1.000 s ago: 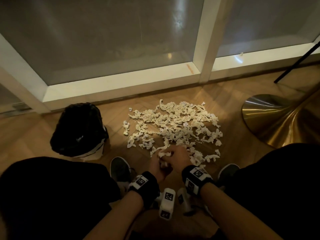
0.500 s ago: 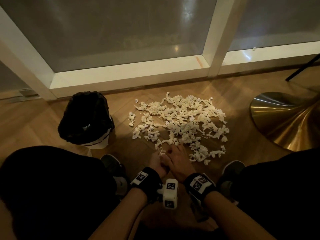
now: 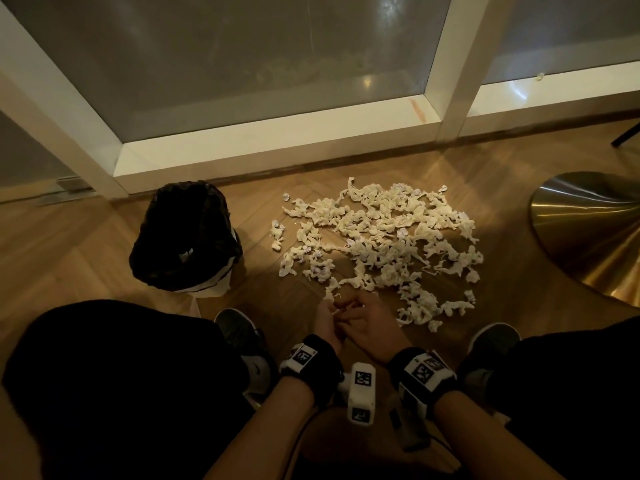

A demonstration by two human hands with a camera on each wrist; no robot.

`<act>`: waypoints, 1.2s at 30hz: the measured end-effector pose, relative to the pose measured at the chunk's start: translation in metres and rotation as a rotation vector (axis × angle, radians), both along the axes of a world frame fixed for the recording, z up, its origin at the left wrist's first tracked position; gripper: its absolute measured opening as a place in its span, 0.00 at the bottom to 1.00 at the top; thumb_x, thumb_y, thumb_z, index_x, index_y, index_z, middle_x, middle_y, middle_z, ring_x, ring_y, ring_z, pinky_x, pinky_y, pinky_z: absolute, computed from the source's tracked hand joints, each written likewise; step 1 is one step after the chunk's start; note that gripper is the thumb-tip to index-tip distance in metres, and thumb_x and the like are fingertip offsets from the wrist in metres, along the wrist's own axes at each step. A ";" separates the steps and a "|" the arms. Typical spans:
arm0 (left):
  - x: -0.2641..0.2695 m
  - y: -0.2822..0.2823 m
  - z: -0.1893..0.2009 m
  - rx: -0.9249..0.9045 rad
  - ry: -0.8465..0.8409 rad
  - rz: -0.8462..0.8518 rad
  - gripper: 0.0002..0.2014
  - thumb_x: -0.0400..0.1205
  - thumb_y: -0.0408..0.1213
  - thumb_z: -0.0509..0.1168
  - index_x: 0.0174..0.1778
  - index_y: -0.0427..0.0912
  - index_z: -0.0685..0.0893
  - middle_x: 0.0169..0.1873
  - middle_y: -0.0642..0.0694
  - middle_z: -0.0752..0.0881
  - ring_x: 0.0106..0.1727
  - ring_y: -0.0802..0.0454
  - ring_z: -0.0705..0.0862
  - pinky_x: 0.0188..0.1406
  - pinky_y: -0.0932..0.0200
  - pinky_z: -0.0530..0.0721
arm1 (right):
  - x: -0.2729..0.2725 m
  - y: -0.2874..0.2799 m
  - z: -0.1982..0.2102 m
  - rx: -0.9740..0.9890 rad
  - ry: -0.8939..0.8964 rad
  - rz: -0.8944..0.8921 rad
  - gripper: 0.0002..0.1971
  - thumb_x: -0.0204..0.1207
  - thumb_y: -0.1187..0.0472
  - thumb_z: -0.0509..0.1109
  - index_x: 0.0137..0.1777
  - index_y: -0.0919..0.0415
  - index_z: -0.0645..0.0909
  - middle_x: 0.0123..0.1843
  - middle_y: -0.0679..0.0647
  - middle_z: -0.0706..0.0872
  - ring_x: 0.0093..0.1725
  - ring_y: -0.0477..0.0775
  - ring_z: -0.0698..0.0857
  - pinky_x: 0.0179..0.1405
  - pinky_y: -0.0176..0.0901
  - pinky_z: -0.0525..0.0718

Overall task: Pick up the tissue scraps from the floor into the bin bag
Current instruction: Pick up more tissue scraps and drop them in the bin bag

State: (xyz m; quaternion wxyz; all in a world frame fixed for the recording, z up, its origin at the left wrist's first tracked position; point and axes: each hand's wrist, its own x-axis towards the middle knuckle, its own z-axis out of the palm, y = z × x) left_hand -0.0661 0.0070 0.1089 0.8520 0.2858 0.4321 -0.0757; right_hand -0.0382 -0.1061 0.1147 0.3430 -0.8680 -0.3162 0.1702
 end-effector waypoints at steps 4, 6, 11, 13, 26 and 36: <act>0.006 0.011 0.005 0.100 0.063 -0.016 0.20 0.83 0.35 0.50 0.27 0.39 0.78 0.18 0.47 0.80 0.15 0.55 0.76 0.14 0.68 0.71 | 0.001 0.001 0.007 0.014 -0.056 0.028 0.19 0.70 0.40 0.64 0.56 0.42 0.86 0.64 0.41 0.78 0.64 0.47 0.75 0.59 0.51 0.79; 0.007 0.013 0.005 0.136 0.091 -0.048 0.18 0.84 0.34 0.50 0.29 0.40 0.77 0.16 0.49 0.76 0.12 0.57 0.71 0.08 0.72 0.63 | 0.002 0.001 0.011 -0.006 -0.070 0.020 0.16 0.70 0.44 0.68 0.58 0.42 0.85 0.67 0.41 0.76 0.67 0.47 0.73 0.62 0.51 0.78; 0.005 0.012 -0.006 0.162 0.124 -0.060 0.15 0.81 0.38 0.51 0.32 0.41 0.78 0.28 0.45 0.77 0.25 0.51 0.77 0.22 0.63 0.71 | -0.003 0.001 0.015 -0.041 -0.096 0.073 0.17 0.71 0.48 0.68 0.61 0.43 0.81 0.67 0.40 0.78 0.65 0.48 0.74 0.59 0.52 0.80; 0.005 0.012 -0.010 0.184 0.158 -0.031 0.16 0.79 0.40 0.51 0.28 0.42 0.77 0.25 0.46 0.79 0.27 0.49 0.76 0.26 0.61 0.70 | -0.005 0.001 0.016 -0.028 -0.023 0.056 0.19 0.73 0.53 0.72 0.65 0.46 0.81 0.68 0.42 0.78 0.64 0.45 0.74 0.62 0.45 0.78; 0.035 0.045 -0.033 0.554 0.279 -0.532 0.18 0.80 0.49 0.67 0.31 0.40 0.82 0.27 0.46 0.78 0.22 0.54 0.71 0.18 0.67 0.65 | 0.023 -0.015 -0.037 -0.064 0.493 -0.344 0.10 0.77 0.60 0.70 0.58 0.56 0.85 0.55 0.50 0.86 0.51 0.44 0.83 0.55 0.38 0.82; 0.015 0.120 -0.070 0.846 0.368 -0.345 0.26 0.80 0.56 0.64 0.25 0.38 0.80 0.17 0.48 0.76 0.18 0.52 0.71 0.23 0.63 0.70 | 0.091 0.034 -0.094 -0.600 0.368 0.066 0.26 0.76 0.60 0.72 0.73 0.49 0.71 0.69 0.56 0.77 0.63 0.54 0.80 0.61 0.46 0.81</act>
